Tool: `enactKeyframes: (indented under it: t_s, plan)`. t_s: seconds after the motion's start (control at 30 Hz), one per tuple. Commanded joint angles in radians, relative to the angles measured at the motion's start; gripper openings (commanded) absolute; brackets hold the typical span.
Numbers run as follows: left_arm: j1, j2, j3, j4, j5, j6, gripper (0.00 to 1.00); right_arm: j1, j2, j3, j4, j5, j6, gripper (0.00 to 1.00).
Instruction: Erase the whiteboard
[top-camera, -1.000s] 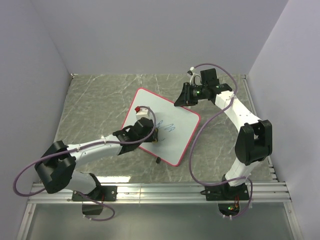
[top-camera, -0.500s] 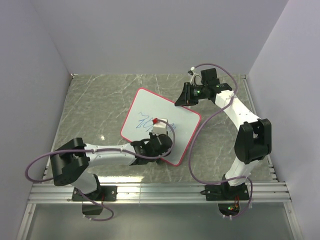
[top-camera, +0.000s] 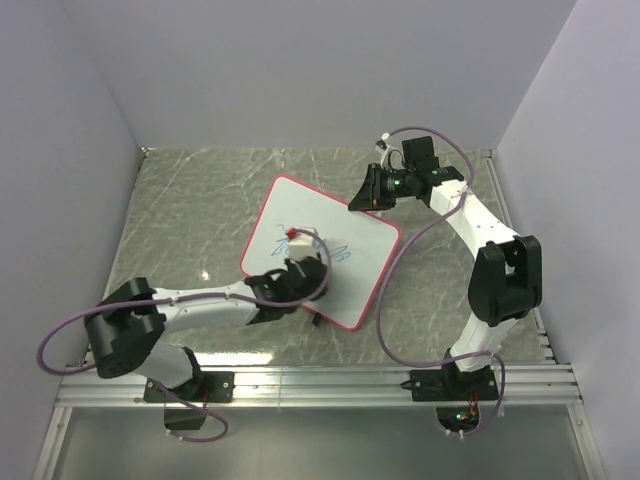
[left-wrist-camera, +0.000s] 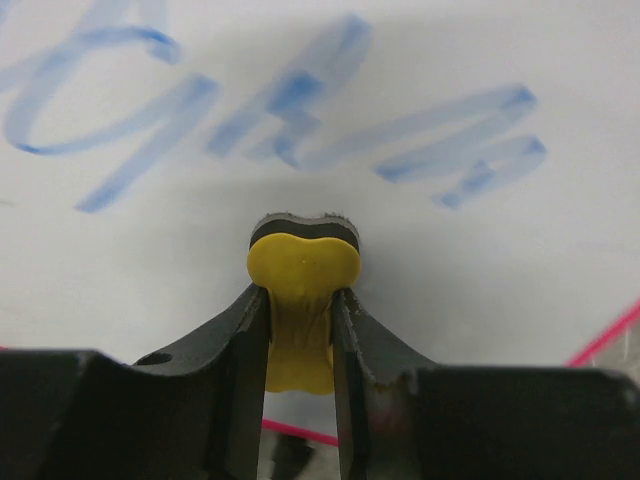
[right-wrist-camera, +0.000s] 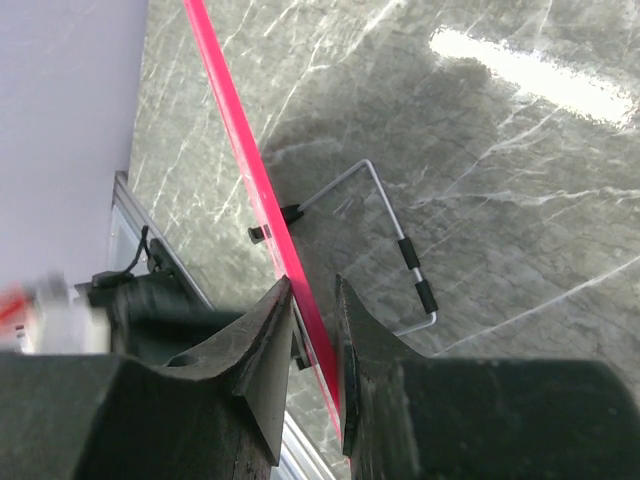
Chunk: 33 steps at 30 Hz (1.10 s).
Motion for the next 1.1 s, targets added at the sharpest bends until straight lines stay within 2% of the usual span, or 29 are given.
enactKeyframes:
  t_s: [0.0, 0.2, 0.33, 0.5, 0.7, 0.87, 1.07]
  plan:
    - [0.206, -0.013, -0.090, -0.043, 0.046, 0.014, 0.00, 0.036, -0.018, -0.020, -0.077, -0.022, 0.056, 0.00]
    - [0.372, -0.039, -0.060, -0.055, 0.059, 0.149, 0.00, 0.040, -0.041, -0.035, -0.075, -0.011, 0.042, 0.00]
    - [0.559, -0.030, -0.066, -0.047, 0.112, 0.186, 0.00, 0.038, -0.055, -0.034, -0.086, -0.003, 0.033, 0.00]
    - [0.650, 0.019, -0.031, -0.027, 0.146, 0.192, 0.00, 0.040, -0.064, -0.030, -0.093, 0.006, 0.021, 0.00]
    - [0.635, 0.070, 0.041, -0.009, 0.255, 0.209, 0.00, 0.038, -0.063, -0.024, -0.101, 0.013, 0.016, 0.00]
    - [0.514, 0.069, 0.104, -0.017, 0.264, 0.212, 0.00, 0.038, -0.057, -0.030, -0.096, 0.013, 0.016, 0.00]
    - [0.372, 0.069, 0.157, -0.020, 0.333, 0.134, 0.00, 0.038, -0.040, -0.020, -0.093, 0.012, 0.016, 0.00]
